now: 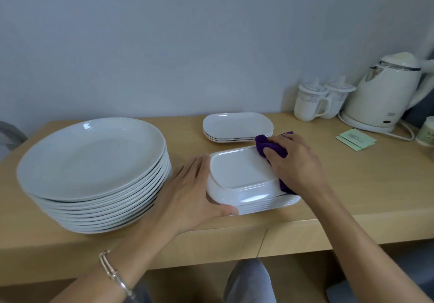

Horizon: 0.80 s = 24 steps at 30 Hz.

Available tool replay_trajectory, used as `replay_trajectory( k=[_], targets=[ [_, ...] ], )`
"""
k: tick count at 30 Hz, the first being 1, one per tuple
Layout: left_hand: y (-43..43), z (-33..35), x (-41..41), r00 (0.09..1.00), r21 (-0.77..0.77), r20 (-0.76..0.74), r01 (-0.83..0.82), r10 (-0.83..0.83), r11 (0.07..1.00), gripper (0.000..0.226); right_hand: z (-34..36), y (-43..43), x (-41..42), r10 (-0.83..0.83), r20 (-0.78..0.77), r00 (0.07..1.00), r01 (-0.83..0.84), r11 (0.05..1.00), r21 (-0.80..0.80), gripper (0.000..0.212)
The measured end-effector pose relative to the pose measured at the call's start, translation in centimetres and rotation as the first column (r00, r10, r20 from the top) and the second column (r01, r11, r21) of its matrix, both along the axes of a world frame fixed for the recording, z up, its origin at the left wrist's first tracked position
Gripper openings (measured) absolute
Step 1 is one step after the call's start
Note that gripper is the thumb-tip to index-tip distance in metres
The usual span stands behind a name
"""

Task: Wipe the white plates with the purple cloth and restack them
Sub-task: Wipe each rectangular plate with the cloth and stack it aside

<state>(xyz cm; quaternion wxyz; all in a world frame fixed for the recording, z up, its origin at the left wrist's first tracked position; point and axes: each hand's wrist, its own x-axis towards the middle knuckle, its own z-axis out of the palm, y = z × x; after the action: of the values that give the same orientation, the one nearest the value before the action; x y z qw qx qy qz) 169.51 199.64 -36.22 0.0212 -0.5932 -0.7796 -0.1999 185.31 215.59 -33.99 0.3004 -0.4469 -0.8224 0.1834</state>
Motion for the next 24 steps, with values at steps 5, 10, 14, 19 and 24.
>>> replay_trajectory(
  k=[5,10,14,19,24],
  targets=[
    [-0.7,-0.9,0.1,0.972,0.059,-0.235,0.012,0.002,0.998,0.099,0.5,0.1,0.5,0.049,-0.139,0.989,-0.053,0.998,-0.023,0.027],
    [-0.9,-1.6,-0.6,0.894,0.168,-0.447,0.126,-0.038,0.978,0.068,1.4,0.1,1.6,0.04,-0.28,0.959,-0.047,0.999,-0.019,0.021],
    [-0.4,0.4,-1.0,0.9,0.256,-0.43,0.049,0.069,0.965,0.04,3.9,-0.2,2.9,-0.015,-0.496,0.868,0.043,0.998,0.045,0.023],
    [1.8,2.2,-1.3,0.969,0.379,-0.149,-0.126,0.195,0.917,0.055,6.1,-1.4,3.4,0.027,-0.582,0.813,0.052,0.991,0.12,0.024],
    [4.1,2.4,-1.6,0.946,0.254,0.208,-0.299,0.25,0.92,0.038,4.0,-2.1,1.6,0.123,-0.429,0.895,-0.085,0.991,0.107,0.021]
  ],
)
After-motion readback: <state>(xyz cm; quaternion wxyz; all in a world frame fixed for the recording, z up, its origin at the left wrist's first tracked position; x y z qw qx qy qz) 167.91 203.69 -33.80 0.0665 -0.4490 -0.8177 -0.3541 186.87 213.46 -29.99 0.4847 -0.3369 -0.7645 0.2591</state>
